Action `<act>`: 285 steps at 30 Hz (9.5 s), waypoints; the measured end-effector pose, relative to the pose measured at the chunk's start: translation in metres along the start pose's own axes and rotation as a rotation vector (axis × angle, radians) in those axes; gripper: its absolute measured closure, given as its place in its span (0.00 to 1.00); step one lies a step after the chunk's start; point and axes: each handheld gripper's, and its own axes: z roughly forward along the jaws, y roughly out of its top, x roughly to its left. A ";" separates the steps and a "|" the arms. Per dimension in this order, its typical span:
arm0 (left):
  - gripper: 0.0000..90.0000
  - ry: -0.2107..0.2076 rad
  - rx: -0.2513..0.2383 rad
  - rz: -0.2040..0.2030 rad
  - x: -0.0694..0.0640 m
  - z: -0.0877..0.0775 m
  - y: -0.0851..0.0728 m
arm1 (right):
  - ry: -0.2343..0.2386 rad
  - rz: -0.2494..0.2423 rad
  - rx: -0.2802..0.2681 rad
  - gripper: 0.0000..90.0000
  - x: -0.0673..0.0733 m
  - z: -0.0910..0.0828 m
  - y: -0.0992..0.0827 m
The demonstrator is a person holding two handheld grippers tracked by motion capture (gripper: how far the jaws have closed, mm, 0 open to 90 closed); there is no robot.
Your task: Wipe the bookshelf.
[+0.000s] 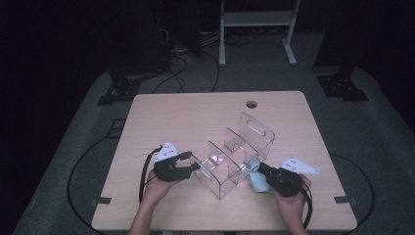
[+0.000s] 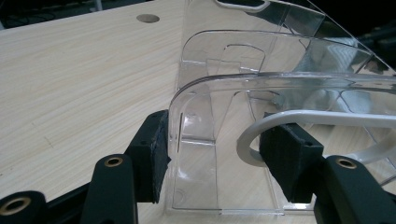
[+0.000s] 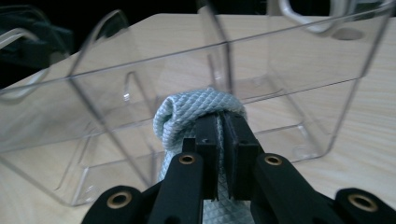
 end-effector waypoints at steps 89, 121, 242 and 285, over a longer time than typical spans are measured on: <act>0.47 -0.118 0.019 0.096 -0.009 0.003 0.000 | 0.221 -0.130 0.010 0.94 0.051 -0.009 0.011; 0.54 -0.180 0.024 0.136 -0.018 0.008 0.002 | 0.155 -0.076 0.015 0.94 0.021 -0.004 0.027; 0.06 0.052 0.095 0.164 0.008 0.008 0.024 | 0.184 -0.051 0.004 0.94 0.008 -0.010 0.030; 0.10 0.133 0.069 0.081 -0.021 0.005 0.004 | 0.164 -0.110 0.061 0.94 0.011 0.012 0.023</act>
